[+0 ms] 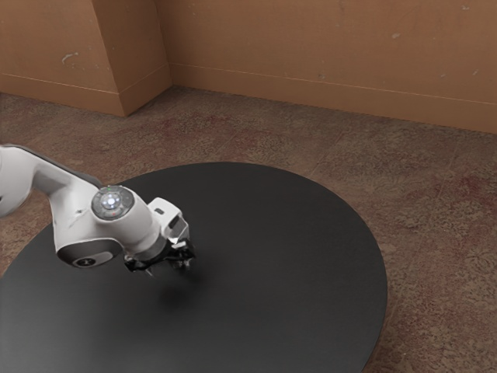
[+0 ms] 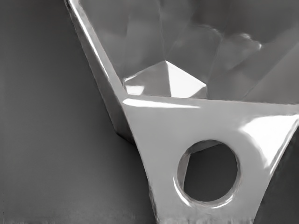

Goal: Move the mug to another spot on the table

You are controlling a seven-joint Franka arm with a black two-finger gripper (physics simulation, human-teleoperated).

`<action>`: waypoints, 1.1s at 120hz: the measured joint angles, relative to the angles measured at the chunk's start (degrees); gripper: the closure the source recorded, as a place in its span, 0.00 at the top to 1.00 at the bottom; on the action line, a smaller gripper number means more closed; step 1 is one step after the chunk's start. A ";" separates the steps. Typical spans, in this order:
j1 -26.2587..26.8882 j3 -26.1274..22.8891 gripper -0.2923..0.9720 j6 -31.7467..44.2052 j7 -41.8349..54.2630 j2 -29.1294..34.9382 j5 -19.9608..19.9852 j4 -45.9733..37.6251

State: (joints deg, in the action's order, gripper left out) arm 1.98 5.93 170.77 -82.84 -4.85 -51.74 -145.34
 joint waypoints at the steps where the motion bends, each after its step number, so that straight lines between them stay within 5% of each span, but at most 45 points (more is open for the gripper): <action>1: 0.06 -0.01 0.73 -0.23 -0.02 0.47 0.01 -0.15; 32: 0.59 -0.46 0.76 -7.54 -0.01 11.28 1.37 -1.40; 65: 0.06 -3.14 0.77 -28.32 11.00 12.06 31.21 18.11; 81: -0.69 -2.91 0.77 -41.50 19.10 10.99 39.80 30.02; 132: -3.20 -2.97 0.77 -66.17 44.98 4.55 45.23 48.72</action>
State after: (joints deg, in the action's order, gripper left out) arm -1.22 2.96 104.60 -37.86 -0.30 -6.51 -96.62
